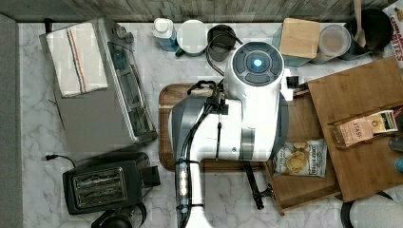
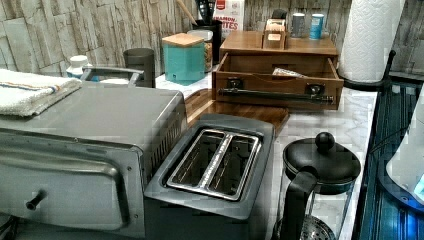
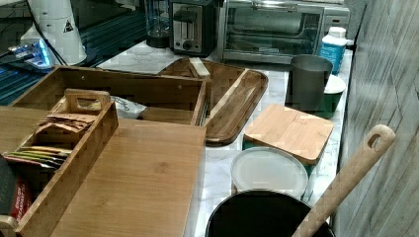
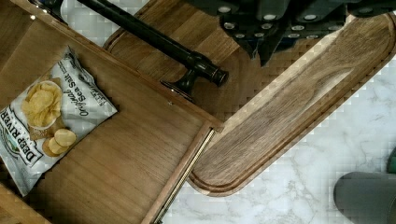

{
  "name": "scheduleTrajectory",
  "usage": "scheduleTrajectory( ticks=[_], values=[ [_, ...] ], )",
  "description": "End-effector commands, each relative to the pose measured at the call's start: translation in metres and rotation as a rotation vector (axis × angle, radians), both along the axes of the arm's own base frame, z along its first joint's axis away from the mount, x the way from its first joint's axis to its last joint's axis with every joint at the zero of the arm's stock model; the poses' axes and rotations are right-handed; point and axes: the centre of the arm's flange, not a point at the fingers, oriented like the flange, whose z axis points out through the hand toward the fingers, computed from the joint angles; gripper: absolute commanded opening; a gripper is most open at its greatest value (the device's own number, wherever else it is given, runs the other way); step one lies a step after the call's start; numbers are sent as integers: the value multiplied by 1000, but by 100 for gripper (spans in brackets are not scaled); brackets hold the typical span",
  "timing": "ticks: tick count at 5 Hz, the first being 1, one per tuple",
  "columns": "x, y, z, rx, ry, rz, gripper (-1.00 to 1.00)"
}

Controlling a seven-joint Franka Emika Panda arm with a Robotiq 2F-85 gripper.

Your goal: Close the drawer.

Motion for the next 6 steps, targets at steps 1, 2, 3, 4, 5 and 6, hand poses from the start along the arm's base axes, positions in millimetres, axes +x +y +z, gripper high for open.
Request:
scheduleTrajectory(
  ticks=[1, 2, 3, 4, 5, 6],
  values=[
    [-2, 0, -5, -4, 10, 2, -100],
    [-2, 18, -5, -1, -10, 62, -100],
    [-9, 41, 0, 61, -37, 180, -100],
    [-31, 77, -11, 115, -72, 214, -100],
    [-50, 109, -29, 123, -95, 227, -100],
    [-66, 133, -50, 84, -114, 334, -100]
  ],
)
